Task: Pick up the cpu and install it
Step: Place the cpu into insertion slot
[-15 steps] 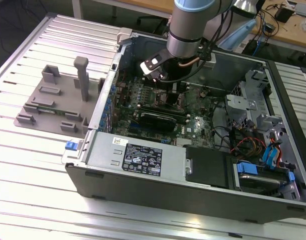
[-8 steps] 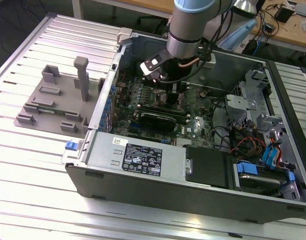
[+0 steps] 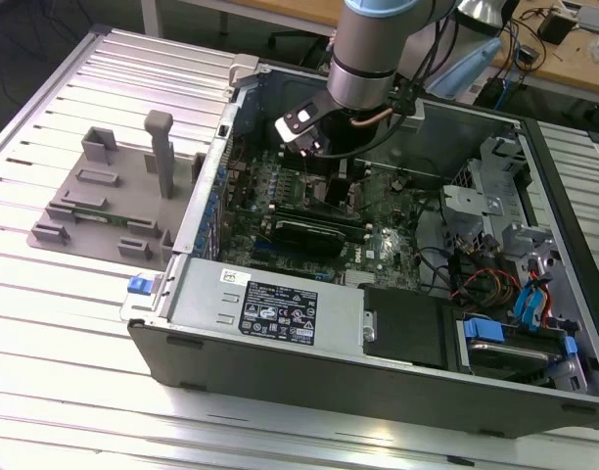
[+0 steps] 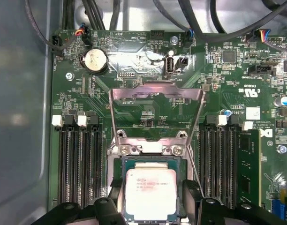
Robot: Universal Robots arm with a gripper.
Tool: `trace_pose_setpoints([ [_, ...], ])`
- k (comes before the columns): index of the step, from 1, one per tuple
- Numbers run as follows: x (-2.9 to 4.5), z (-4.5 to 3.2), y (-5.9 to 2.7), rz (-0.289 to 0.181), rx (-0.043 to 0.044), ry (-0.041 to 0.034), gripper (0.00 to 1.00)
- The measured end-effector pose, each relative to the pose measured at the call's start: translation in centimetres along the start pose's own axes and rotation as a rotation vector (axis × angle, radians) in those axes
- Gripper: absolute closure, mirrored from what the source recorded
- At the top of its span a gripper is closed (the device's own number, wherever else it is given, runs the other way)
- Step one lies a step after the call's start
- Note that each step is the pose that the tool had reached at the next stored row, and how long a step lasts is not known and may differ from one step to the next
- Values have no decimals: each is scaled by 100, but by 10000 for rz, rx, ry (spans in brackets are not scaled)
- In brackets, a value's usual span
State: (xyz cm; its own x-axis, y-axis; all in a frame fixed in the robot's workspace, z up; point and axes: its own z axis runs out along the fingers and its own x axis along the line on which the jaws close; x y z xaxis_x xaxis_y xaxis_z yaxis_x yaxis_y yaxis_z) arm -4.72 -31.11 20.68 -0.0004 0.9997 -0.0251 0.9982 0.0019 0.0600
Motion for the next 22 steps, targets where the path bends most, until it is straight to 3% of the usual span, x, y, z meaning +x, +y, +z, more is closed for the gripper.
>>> trace_pose_setpoints([
  [3,-1,-46,3,0,1,0,38],
  [8,-1,-51,3,0,1,0,40],
  [12,-1,-54,3,0,1,0,71],
  [14,-1,-54,3,0,1,0,77],
  [16,-1,-55,3,0,0,0,89],
  [18,-3,-57,4,-2,15,0,89],
  [19,-7,-51,8,-3,152,-1,89],
  [20,-7,-51,8,-4,182,-1,89],
  [22,-7,-49,9,-4,181,2,89],
])
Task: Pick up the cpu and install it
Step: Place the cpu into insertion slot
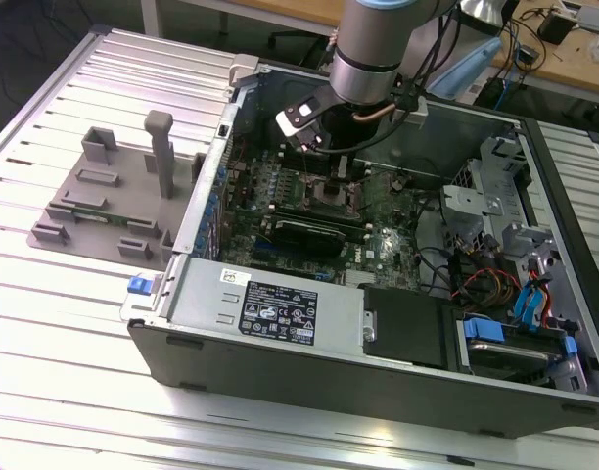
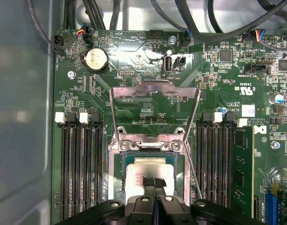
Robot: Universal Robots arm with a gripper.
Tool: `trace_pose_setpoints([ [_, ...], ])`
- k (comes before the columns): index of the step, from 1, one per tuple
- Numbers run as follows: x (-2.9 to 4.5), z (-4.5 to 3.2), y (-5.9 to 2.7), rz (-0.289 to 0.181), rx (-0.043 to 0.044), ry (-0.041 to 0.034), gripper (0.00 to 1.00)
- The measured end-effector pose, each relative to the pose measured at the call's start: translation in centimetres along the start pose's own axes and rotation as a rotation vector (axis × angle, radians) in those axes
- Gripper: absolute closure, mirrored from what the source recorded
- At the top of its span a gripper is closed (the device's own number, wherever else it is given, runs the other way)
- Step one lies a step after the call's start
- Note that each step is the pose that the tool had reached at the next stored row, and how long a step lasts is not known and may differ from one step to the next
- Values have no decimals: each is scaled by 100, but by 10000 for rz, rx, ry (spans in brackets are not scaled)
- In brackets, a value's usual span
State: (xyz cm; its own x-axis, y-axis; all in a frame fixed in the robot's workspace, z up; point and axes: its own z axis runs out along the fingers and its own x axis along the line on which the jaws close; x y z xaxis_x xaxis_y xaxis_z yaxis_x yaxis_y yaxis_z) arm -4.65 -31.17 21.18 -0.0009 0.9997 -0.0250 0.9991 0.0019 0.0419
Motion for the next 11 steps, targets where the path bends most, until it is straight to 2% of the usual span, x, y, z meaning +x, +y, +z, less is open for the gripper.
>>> trace_pose_setpoints([
  [6,1,68,-1,0,1,-1,89],
  [11,1,75,-1,-1,0,-1,89],
])
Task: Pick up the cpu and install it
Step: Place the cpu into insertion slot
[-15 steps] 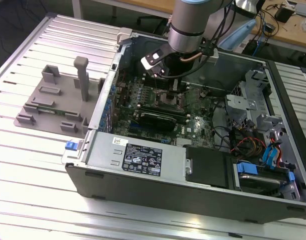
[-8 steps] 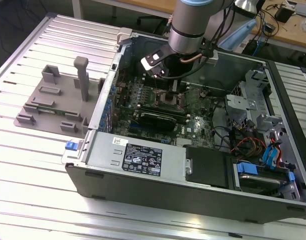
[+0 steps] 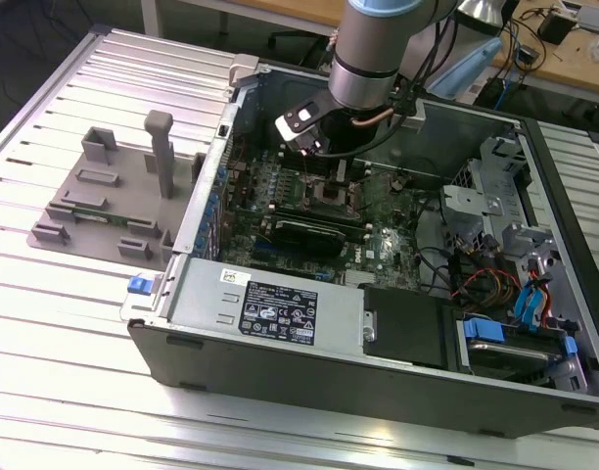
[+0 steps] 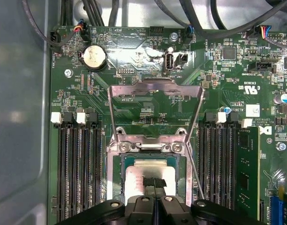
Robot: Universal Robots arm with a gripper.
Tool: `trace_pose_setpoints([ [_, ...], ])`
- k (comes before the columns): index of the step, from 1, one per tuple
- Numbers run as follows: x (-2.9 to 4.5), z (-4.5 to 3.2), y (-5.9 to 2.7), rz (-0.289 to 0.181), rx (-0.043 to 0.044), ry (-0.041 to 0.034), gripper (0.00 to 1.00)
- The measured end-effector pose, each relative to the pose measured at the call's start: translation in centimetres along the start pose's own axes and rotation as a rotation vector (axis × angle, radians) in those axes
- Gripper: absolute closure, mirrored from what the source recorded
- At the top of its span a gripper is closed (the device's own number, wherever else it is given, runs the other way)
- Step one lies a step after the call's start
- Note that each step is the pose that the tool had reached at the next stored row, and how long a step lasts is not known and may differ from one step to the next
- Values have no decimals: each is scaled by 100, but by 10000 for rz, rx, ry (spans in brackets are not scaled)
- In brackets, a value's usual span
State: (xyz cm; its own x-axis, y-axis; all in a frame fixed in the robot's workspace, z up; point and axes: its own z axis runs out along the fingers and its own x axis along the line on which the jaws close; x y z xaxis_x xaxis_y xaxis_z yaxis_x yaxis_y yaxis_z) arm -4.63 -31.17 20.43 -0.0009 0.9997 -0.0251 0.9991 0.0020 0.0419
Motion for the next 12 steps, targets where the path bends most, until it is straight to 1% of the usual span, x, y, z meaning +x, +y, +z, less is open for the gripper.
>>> trace_pose_setpoints([
  [4,-1,-23,1,0,0,0,89],
  [11,-5,-200,8,1,0,0,89],
  [12,-5,-214,9,0,-1,0,89],
])
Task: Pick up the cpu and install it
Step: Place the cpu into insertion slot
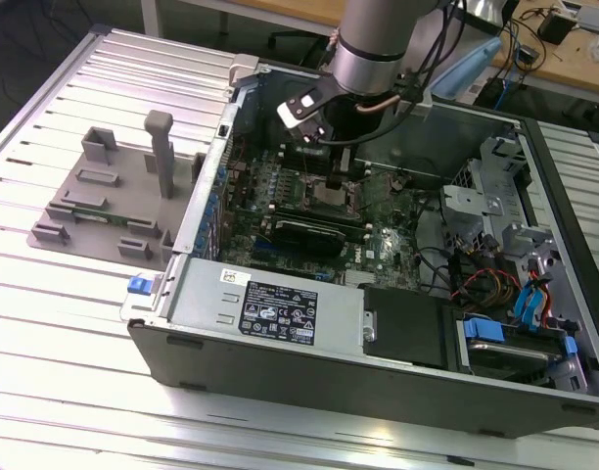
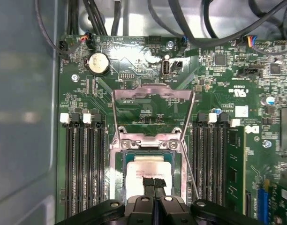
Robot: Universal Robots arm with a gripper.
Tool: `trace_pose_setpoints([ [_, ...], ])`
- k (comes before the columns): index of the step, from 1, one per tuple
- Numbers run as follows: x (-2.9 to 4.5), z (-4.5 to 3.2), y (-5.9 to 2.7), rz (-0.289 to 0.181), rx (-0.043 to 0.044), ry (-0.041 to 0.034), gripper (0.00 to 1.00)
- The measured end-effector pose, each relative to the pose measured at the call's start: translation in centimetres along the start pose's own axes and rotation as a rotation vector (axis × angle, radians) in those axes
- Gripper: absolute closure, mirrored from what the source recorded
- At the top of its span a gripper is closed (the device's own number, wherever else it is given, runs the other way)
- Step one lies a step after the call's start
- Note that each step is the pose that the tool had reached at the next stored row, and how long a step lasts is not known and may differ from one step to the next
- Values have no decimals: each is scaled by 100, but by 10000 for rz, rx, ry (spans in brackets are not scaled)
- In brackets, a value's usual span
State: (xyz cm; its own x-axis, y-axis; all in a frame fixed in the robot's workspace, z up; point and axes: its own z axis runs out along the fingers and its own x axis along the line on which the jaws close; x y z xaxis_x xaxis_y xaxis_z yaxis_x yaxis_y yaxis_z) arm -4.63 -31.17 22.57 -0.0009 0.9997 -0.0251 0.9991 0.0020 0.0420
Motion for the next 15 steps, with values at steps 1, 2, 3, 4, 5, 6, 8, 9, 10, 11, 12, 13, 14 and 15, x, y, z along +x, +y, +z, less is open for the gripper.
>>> trace_pose_setpoints([
  [1,0,0,0,0,-1,0,89],
  [2,0,0,0,0,-1,2,89],
  [3,0,0,0,0,-1,2,89],
  [4,0,-1,0,0,0,0,89],
  [5,-1,-4,0,0,1,-1,89],
  [6,-1,-31,1,0,2,-2,89],
  [8,-3,-107,4,1,0,-1,89],
  [9,-4,-138,5,1,1,-2,89],
  [10,-5,-202,8,1,0,0,89],
  [11,-6,-234,10,1,0,0,89],
  [12,-7,-258,11,0,1,-1,89],
  [13,-7,-260,14,-3,0,1,89],
  [14,-7,-260,25,-1,4,0,89],
  [15,-7,-260,40,0,15,-2,89],
])
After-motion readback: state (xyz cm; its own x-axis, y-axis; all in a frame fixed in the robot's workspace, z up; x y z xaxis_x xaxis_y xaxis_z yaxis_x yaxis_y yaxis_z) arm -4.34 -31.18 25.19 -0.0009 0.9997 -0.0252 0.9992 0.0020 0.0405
